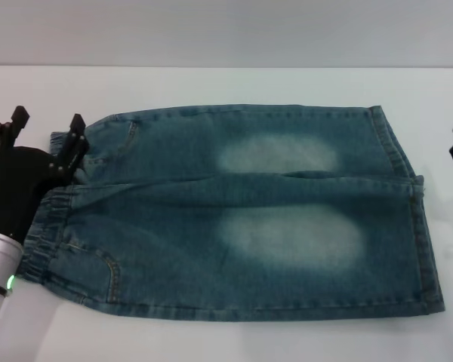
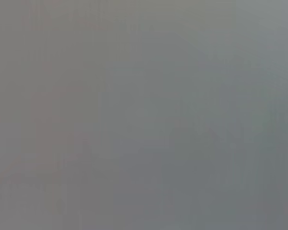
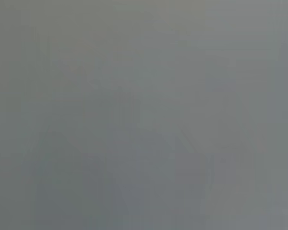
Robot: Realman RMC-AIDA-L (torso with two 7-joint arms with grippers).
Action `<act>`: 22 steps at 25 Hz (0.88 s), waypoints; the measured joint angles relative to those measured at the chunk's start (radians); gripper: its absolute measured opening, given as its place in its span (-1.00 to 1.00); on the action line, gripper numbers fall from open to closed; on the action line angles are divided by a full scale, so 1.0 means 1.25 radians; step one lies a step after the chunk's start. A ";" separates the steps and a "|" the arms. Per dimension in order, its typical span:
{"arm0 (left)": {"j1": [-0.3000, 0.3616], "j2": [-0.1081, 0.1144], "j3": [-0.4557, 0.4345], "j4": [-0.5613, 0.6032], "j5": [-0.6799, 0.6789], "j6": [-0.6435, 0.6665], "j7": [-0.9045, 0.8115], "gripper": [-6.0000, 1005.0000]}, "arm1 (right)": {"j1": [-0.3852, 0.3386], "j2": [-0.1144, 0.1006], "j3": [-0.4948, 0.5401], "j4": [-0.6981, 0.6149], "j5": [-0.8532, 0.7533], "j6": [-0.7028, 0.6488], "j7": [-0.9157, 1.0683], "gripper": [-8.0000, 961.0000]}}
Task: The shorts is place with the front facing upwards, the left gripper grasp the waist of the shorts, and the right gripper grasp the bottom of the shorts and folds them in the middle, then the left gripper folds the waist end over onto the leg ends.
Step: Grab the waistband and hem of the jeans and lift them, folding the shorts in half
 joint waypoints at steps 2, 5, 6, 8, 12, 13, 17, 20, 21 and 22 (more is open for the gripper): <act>-0.008 0.004 0.000 -0.002 0.003 -0.009 -0.016 0.65 | -0.006 -0.007 -0.005 0.037 -0.003 0.029 0.000 0.30; -0.012 0.009 0.000 -0.024 0.004 -0.020 -0.020 0.64 | -0.034 -0.030 -0.003 0.137 -0.019 0.103 -0.006 0.30; -0.010 0.012 -0.002 -0.040 0.004 -0.032 -0.015 0.64 | -0.055 -0.043 0.004 0.193 -0.032 0.140 -0.009 0.30; -0.003 0.021 -0.007 -0.092 0.005 -0.090 0.003 0.64 | -0.099 -0.070 0.030 0.319 -0.060 0.238 -0.014 0.30; 0.025 0.064 -0.055 -0.315 0.024 -0.383 0.052 0.64 | -0.167 -0.091 0.153 0.576 -0.139 0.570 -0.017 0.30; 0.037 0.076 -0.084 -0.406 0.037 -0.504 0.060 0.64 | -0.180 -0.088 0.185 0.639 -0.163 0.672 -0.017 0.30; 0.071 0.062 -0.254 -0.680 0.095 -1.009 0.067 0.63 | -0.211 -0.070 0.282 0.842 -0.196 1.013 -0.017 0.31; 0.062 0.018 -0.383 -0.794 0.117 -1.355 0.100 0.63 | -0.209 -0.058 0.336 0.951 -0.195 1.214 -0.017 0.31; 0.058 0.008 -0.408 -0.816 0.118 -1.433 0.113 0.63 | -0.204 -0.052 0.355 0.977 -0.195 1.278 -0.017 0.31; 0.055 0.006 -0.419 -0.833 0.117 -1.495 0.119 0.63 | -0.196 -0.045 0.378 1.003 -0.195 1.346 -0.017 0.31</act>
